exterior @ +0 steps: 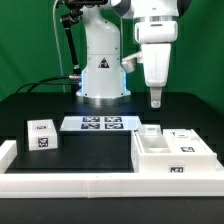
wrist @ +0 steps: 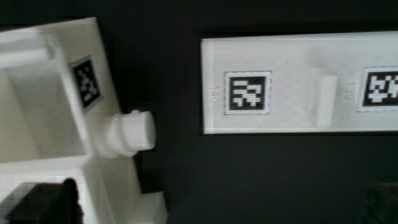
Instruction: Assemble cabinet
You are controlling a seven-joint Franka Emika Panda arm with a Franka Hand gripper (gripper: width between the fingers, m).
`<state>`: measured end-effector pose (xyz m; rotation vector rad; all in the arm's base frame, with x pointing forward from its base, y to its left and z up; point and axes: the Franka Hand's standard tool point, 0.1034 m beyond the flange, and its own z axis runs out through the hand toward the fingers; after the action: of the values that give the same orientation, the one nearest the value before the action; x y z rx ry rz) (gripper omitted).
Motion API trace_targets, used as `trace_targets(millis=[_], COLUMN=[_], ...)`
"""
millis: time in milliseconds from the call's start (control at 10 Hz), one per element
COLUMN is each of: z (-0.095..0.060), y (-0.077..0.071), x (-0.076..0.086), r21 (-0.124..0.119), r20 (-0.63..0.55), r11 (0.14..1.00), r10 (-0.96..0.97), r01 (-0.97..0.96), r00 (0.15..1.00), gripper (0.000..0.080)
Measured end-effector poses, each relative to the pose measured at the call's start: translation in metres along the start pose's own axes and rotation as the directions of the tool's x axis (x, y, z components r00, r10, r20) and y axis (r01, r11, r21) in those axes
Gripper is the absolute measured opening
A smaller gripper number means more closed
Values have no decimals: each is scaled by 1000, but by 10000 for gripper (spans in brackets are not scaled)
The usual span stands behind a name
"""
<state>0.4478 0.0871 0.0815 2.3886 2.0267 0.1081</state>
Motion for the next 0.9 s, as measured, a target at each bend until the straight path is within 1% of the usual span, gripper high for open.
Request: trace_targets(millis=[100,200,300,400,500,600,700,800,900], z=[8,6,6,11,24,33,40,43,47], y=[-3,-1,-1,-2,-7,-13,-19,-22,-26], x=[0,0,0,-2,-6,-6,-7,-7,-6], r21=[16,11,11,16,36,47,55,63,64], r20=[-3,-3,-3,-7,-12,-18,-24,-24,-29], r11=[1000,1000,1000,1000,999,999,998,998,998], r10=[2,3,3,-2,1,6,8,10,11], r01=[-2,-3,-3,2,-1,-5,-7,-8,-10], r00=[1000,1000,1000,1000,1000,1000,1000,1000,1000], gripper=[797,797,797,797,797,797,797,797,797])
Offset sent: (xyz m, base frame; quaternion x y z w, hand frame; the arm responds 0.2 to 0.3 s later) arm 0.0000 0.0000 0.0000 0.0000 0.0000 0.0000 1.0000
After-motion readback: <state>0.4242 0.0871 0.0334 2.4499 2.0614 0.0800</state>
